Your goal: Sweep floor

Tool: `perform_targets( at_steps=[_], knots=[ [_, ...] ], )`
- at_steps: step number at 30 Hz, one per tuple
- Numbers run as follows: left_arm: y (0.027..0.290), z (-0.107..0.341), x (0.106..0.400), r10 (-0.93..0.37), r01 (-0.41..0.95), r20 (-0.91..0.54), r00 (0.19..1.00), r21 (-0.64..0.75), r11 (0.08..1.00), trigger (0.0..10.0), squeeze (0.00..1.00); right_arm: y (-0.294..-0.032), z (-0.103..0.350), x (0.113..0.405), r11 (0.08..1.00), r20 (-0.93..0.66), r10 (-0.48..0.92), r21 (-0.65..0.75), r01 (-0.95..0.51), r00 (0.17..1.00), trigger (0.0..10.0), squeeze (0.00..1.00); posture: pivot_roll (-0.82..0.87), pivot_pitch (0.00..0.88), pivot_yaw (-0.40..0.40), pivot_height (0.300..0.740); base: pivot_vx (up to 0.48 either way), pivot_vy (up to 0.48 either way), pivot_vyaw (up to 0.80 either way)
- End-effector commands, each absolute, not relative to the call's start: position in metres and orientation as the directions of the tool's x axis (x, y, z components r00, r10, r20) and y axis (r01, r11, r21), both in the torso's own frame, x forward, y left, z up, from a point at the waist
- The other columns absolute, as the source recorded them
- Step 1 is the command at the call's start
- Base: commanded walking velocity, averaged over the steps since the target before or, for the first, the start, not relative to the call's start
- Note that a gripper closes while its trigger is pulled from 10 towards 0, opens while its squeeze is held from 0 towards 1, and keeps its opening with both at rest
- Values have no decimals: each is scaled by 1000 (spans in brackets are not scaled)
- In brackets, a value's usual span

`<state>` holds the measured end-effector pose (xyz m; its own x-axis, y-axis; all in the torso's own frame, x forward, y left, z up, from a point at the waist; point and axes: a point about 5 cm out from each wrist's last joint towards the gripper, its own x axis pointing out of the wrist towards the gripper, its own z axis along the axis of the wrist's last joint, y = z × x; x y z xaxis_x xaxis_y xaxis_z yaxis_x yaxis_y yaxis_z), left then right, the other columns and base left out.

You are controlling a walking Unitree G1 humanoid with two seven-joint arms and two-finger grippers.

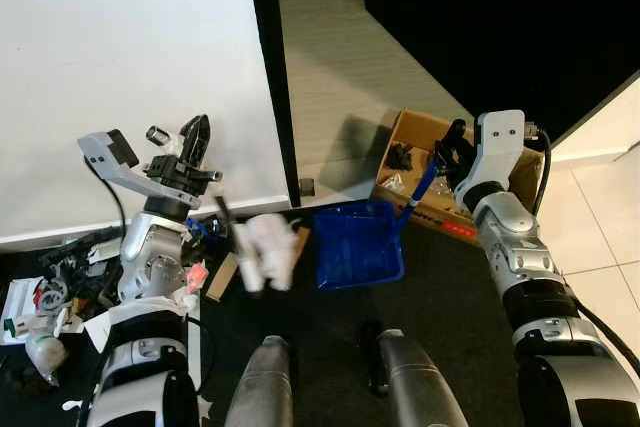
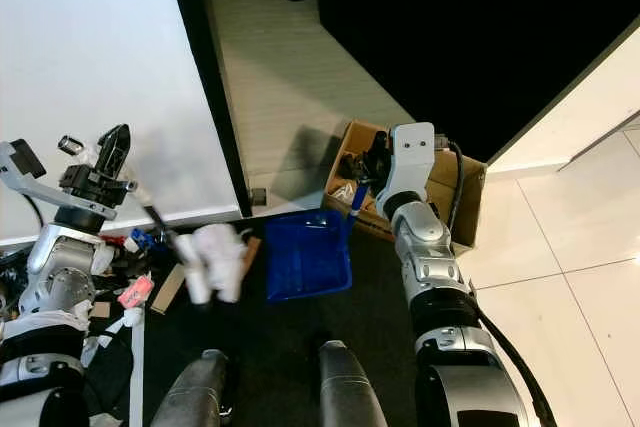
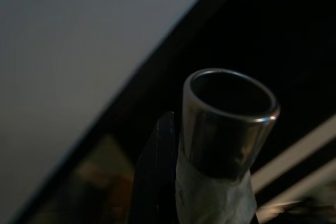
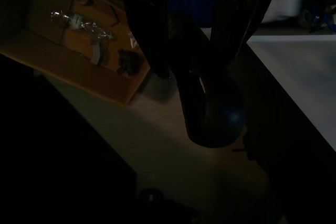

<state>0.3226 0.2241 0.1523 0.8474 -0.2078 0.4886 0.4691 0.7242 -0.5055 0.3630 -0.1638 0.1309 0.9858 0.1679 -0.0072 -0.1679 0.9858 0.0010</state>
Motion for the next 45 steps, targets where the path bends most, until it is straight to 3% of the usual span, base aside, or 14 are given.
perform_targets(
  at_steps=[1,8,13,17,20,23,25,26,30,39,45],
  knots=[
    [211,157,321,-237,557,549,801,-539,633,10000,0,-159,121,360,982,-44,188,38,-186,981,10000,0,-82,267,-43,740,0,0,0],
    [171,169,318,-433,711,567,701,-502,493,10000,0,-159,121,360,982,-43,184,42,-182,982,10000,0,-71,255,-32,740,0,0,0],
    [163,179,314,-475,750,581,660,-483,452,10000,0,-158,120,361,983,-42,182,44,-181,982,10000,0,-67,251,-29,740,0,0,0],
    [176,201,307,-583,787,535,611,-331,521,10000,0,-159,119,360,983,-44,179,47,-177,983,10000,0,-53,247,-19,740,0,0,0],
    [182,206,305,-601,788,520,607,-292,543,10000,0,-159,119,360,983,-44,178,48,-176,983,10000,0,-53,247,-19,740,0,0,0],
    [205,226,300,-650,774,464,602,-139,618,10000,0,-159,117,359,983,-47,178,51,-175,983,10000,0,-22,247,-14,740,0,0,0],
    [205,226,300,-650,774,464,602,-139,618,10000,0,-159,117,359,983,-47,178,51,-175,983,10000,0,-22,247,-14,740,0,0,0],
    [219,238,300,-661,743,426,618,-41,668,10000,0,-157,116,359,983,-49,179,54,-176,983,10000,0,-17,249,-14,740,0,0,0],
    [230,241,306,-660,700,372,652,38,713,10000,0,-156,115,359,982,-51,182,56,-179,982,10000,0,-16,253,-14,740,0,0,0],
    [238,209,331,-614,600,215,759,136,789,10000,0,-156,114,358,982,-51,180,59,-177,982,10000,0,-31,267,-10,740,0,0,0],
    [239,189,352,-504,479,129,854,182,859,10000,0,-159,114,355,984,-45,171,58,-168,984,10000,0,-61,293,-3,740,0,0,0]
  ],
)
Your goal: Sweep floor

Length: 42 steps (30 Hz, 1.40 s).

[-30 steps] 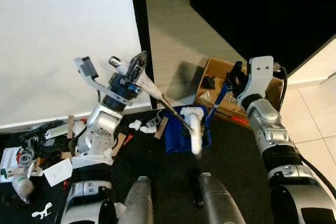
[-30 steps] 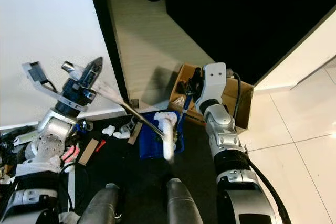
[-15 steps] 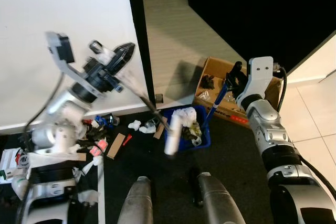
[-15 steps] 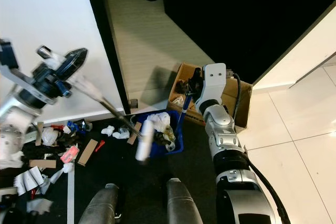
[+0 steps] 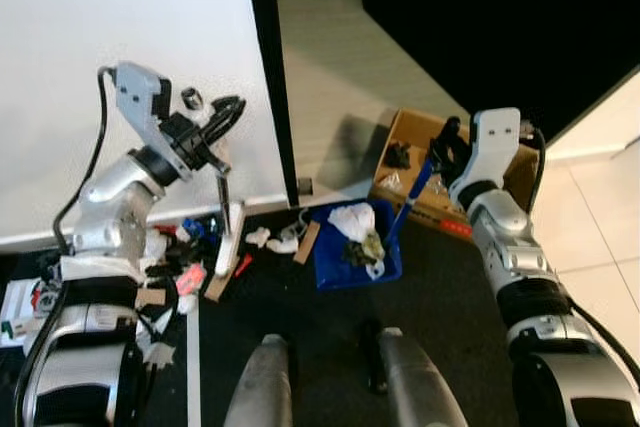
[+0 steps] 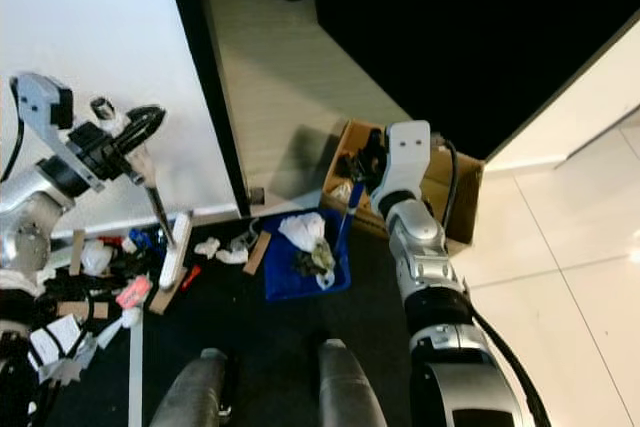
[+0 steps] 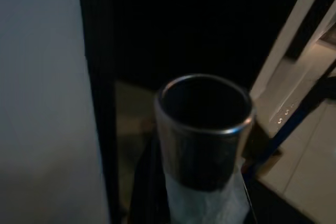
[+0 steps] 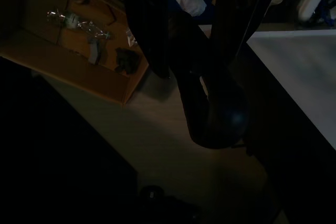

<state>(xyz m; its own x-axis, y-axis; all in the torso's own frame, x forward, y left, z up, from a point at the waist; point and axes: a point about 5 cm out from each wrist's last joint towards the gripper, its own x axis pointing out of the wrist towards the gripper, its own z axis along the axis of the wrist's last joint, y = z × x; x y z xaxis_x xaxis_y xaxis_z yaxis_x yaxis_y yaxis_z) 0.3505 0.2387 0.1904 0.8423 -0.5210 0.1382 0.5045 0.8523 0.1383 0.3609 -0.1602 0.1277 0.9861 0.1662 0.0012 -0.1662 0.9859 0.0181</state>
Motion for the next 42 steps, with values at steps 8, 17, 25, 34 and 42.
perform_targets(
  at_steps=[8,17,25,34,42],
  knots=[
    [248,191,363,-402,359,137,905,257,897,10000,0,-164,113,348,987,-35,154,60,-152,987,10000,0,-88,328,14,740,0,0,0],
    [240,205,371,-405,335,216,888,299,893,10000,0,-167,111,341,989,-35,138,65,-136,990,10000,0,-105,345,32,740,0,0,0],
    [221,186,378,-382,360,203,901,136,923,10000,0,-166,114,338,989,-29,133,66,-131,991,10000,0,-152,356,32,740,0,0,0],
    [202,161,380,-330,350,187,925,-84,933,10000,0,-175,121,333,992,-13,115,49,-114,993,10000,0,-217,366,26,740,0,0,0],
    [158,181,384,-542,655,380,749,-304,692,10000,0,-183,124,330,995,-13,96,40,-95,995,10000,0,-236,345,26,740,0,0,0]
  ],
)
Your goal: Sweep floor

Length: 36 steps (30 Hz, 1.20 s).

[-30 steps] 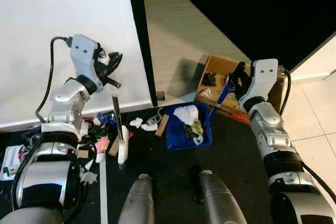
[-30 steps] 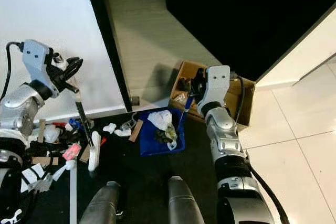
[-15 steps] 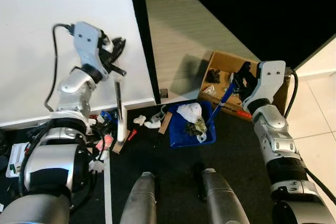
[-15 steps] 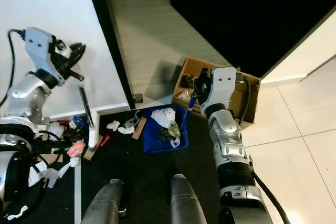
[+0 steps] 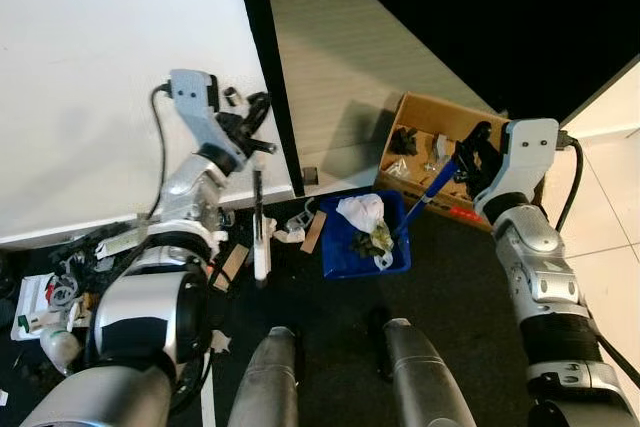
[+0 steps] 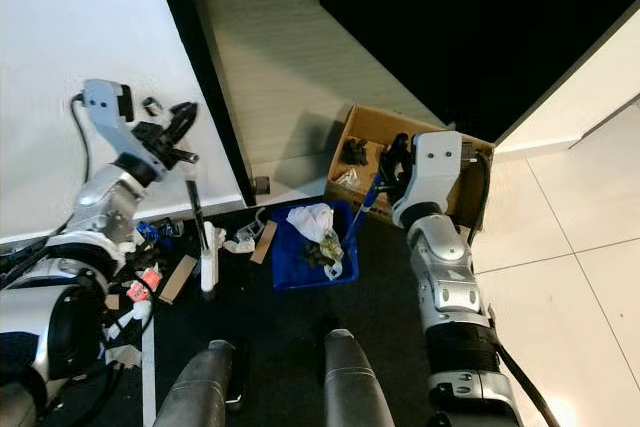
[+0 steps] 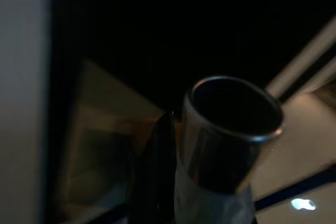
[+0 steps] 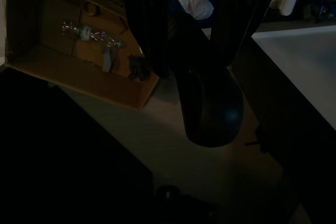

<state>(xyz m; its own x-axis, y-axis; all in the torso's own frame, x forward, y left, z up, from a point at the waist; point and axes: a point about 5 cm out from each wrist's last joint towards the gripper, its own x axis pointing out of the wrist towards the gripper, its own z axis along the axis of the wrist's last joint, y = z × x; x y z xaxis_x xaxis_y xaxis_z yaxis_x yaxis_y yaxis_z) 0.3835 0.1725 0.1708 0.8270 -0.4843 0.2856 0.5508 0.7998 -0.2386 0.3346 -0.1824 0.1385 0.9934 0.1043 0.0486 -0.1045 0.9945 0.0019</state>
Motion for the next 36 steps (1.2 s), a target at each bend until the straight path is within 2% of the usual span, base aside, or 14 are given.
perform_targets(
  at_steps=[1,4,5,8,14,17,21,25,28,29,31,34,36],
  knots=[
    [158,181,384,-542,655,380,749,-304,692,10000,0,-183,124,330,995,-13,96,40,-95,995,10000,0,-236,345,26,740,0,0,0],
    [142,186,382,-611,753,443,656,-338,564,10000,0,-177,125,332,993,-11,109,47,-108,994,10000,0,-223,333,28,740,0,0,0],
    [142,186,382,-611,753,443,656,-338,564,10000,0,-177,125,332,993,-11,109,47,-108,994,10000,0,-223,333,28,740,0,0,0],
    [126,188,378,-648,813,491,582,-366,453,10000,0,-173,127,335,992,-6,118,54,-118,993,10000,0,-213,323,28,740,0,0,0],
    [111,195,373,-669,868,555,495,-358,345,10000,0,-172,127,337,991,-10,121,57,-120,993,10000,0,-200,314,31,740,0,0,0],
    [114,213,369,-694,910,590,414,-285,300,10000,0,-172,127,338,991,-10,121,59,-120,993,10000,0,-189,308,34,740,0,0,0],
    [131,233,361,-753,932,555,353,-144,332,10000,0,-172,125,338,991,-13,120,63,-119,993,10000,0,-166,300,45,740,0,0,0],
    [149,247,353,-784,927,519,340,-43,373,10000,0,-170,124,339,991,-14,119,67,-118,993,10000,0,-154,298,49,740,0,0,0],
    [170,256,349,-798,897,474,371,38,440,10000,0,-170,123,339,990,-16,120,71,-118,993,10000,0,-144,299,49,740,0,0,0],
    [184,260,348,-798,870,445,407,78,487,10000,0,-170,122,339,990,-18,122,72,-120,992,10000,0,-132,300,47,740,0,0,0],
    [190,260,347,-797,857,426,427,88,507,10000,0,-169,122,339,990,-19,123,73,-122,992,10000,0,-132,300,47,740,0,0,0],
    [210,254,347,-779,806,360,513,111,581,10000,0,-167,121,340,989,-22,130,75,-128,991,10000,0,-124,303,42,740,0,0,0],
    [212,252,347,-775,795,346,529,117,595,10000,0,-167,121,340,989,-22,131,75,-129,991,10000,0,-124,303,42,740,0,0,0]
  ],
)
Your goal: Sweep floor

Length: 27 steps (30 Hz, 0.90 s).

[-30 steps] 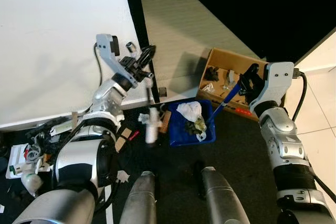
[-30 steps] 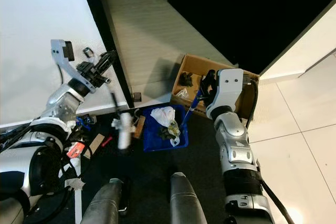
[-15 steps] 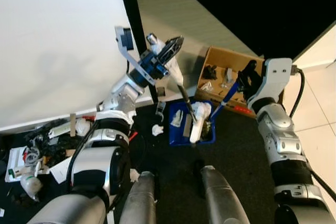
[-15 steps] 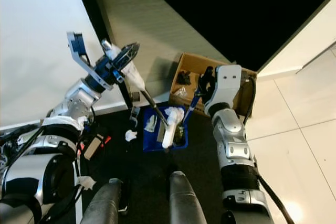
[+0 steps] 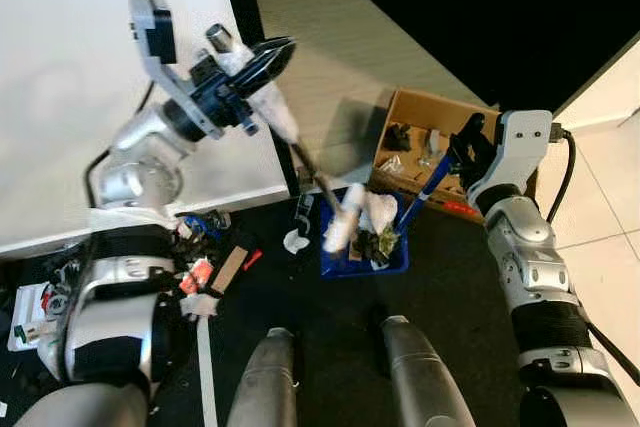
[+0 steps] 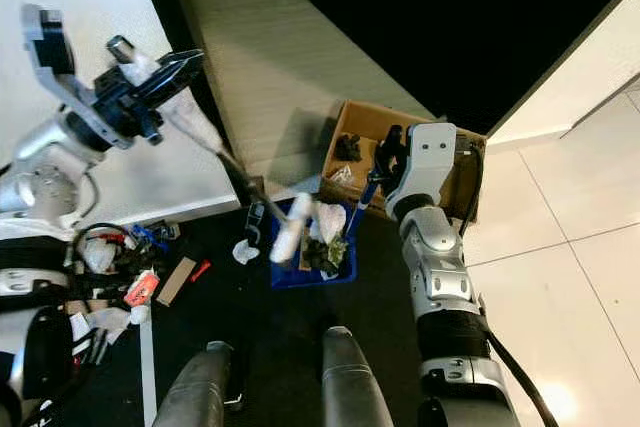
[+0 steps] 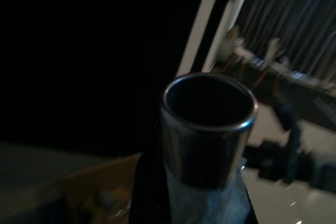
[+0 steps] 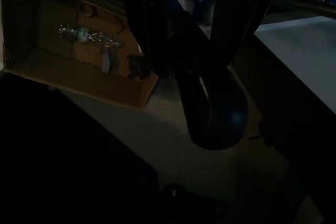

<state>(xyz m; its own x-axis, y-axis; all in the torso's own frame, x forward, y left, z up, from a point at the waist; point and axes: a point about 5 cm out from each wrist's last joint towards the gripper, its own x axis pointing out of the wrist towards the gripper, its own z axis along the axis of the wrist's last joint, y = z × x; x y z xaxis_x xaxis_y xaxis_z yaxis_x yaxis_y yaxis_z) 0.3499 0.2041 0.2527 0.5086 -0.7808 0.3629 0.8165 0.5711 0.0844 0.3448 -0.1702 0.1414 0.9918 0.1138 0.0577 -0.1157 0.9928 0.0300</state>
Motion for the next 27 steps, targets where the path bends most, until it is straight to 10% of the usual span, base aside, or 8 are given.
perform_targets(
  at_steps=[1,17,27],
  knots=[
    [217,246,349,-757,773,332,563,113,624,10000,0,-166,121,340,989,-23,133,75,-131,991,10000,0,-122,306,36,740,0,0,0],
    [228,195,372,-506,497,208,837,97,863,10000,0,-170,124,330,989,-11,131,65,-130,991,10000,0,-208,377,36,740,0,0,0],
    [223,209,378,-484,450,263,834,182,874,10000,0,-184,125,314,994,-8,94,65,-94,996,10000,0,-244,400,51,740,0,0,0]
  ],
)
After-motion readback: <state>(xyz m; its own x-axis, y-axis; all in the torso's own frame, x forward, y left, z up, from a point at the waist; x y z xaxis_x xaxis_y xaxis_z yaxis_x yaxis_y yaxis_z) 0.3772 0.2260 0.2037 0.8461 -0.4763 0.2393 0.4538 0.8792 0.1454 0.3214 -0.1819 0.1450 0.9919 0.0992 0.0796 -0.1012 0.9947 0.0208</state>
